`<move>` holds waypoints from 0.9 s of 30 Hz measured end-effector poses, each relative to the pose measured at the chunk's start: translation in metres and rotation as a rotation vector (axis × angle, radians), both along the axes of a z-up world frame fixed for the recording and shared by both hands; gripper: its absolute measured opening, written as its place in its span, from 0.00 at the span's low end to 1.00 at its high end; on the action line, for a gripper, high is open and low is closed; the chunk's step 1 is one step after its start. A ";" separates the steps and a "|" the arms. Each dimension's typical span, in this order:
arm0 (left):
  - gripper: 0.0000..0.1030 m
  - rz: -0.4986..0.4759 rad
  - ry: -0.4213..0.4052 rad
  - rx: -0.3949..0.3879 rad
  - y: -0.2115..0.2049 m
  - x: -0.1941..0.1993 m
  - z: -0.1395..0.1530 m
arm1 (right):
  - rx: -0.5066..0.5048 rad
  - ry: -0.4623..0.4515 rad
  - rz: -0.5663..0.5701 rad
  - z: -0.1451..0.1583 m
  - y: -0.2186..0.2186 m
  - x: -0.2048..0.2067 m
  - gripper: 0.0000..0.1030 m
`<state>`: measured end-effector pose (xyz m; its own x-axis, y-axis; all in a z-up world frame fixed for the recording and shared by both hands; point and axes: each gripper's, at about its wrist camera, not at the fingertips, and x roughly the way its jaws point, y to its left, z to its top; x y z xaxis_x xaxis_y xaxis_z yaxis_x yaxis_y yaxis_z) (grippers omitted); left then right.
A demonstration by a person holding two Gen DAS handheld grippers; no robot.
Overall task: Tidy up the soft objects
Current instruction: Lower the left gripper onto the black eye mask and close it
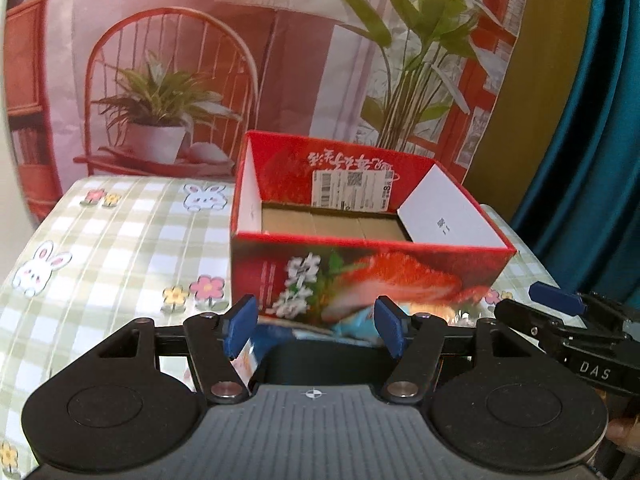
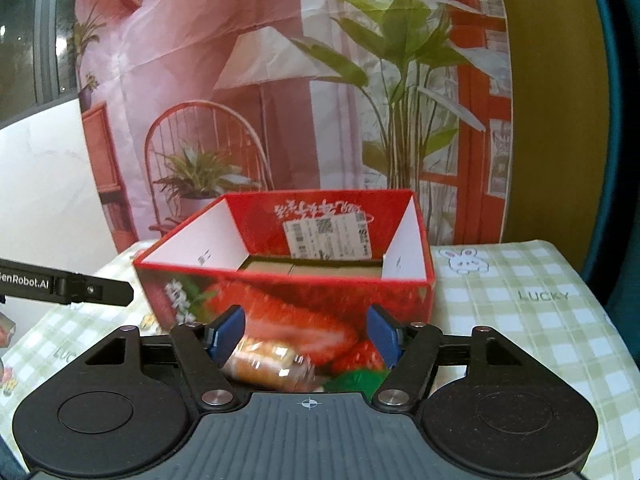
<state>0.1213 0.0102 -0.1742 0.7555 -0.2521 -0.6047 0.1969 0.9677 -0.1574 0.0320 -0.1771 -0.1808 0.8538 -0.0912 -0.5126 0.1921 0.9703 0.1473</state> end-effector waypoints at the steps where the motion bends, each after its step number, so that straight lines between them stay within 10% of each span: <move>1: 0.65 0.005 0.002 0.000 0.002 -0.003 -0.002 | 0.001 0.004 0.001 -0.002 0.003 -0.003 0.63; 27: 0.76 0.099 -0.035 -0.024 0.030 -0.032 -0.022 | 0.064 0.077 0.002 -0.038 0.015 -0.034 0.67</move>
<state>0.0896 0.0399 -0.1966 0.7982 -0.1887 -0.5720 0.1060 0.9788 -0.1750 -0.0020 -0.1620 -0.2192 0.8118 -0.0548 -0.5813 0.2037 0.9596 0.1939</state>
